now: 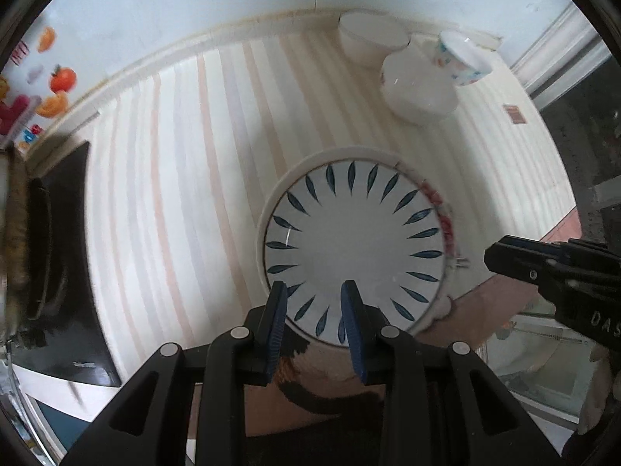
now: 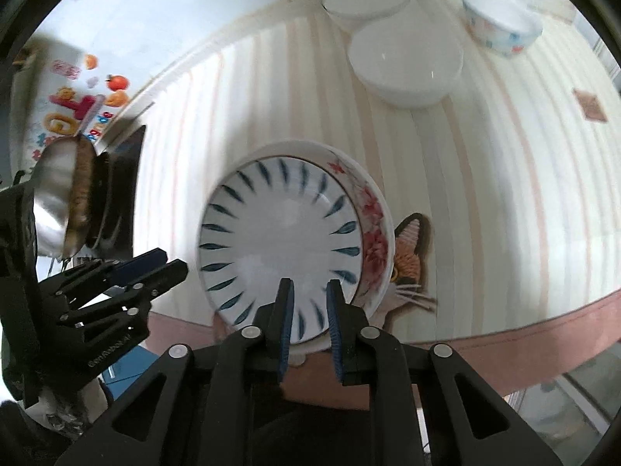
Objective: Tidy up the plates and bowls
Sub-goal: 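Lower the blue-striped plate onto the stack and open both grippers, then move both grippers to a plain white bowl and grasp its rim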
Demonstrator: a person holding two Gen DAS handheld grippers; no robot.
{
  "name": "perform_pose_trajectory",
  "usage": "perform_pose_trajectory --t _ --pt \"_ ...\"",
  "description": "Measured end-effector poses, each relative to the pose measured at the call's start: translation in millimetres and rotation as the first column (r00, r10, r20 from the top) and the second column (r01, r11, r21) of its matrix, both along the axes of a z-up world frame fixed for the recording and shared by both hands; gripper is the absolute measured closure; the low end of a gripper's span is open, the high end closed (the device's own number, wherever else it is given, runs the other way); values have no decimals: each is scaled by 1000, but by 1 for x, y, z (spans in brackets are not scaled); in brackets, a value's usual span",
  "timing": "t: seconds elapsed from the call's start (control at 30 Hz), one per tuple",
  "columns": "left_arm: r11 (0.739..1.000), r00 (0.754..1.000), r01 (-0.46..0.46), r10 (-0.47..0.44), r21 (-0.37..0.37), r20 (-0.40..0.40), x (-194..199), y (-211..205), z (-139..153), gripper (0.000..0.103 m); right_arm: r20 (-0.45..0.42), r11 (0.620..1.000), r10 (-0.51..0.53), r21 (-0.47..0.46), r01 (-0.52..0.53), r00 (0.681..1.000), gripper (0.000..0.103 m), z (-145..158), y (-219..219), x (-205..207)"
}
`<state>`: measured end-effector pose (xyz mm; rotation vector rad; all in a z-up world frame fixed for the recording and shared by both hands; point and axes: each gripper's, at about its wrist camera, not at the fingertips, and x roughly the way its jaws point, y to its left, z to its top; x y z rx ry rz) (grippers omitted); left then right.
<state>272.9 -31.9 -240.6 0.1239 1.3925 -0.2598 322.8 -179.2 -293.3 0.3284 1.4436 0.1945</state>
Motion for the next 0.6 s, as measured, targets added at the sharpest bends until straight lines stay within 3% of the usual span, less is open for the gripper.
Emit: perform_pose_trajectory --t 0.07,0.23,0.33,0.4,0.47,0.6 --pt "1000 1000 8 -8 -17 6 -4 3 15 76 34 1000 3 -24 -2 999 74 20 4 -9" --pt "999 1000 -20 21 -46 15 -14 9 38 71 77 999 -11 -47 15 997 25 55 3 -33" --pt "999 999 -29 29 -15 27 -20 11 49 60 92 995 -19 -93 27 996 20 69 6 -46" --pt "1000 999 -25 26 -17 40 -23 12 56 46 99 993 -18 -115 30 995 18 76 6 -51" --pt "999 998 -25 26 -23 56 -28 11 61 25 109 990 -18 -134 33 994 17 83 7 -57" --pt "999 998 -30 33 -39 57 -30 4 62 22 107 993 -23 -112 35 994 15 89 4 -67"
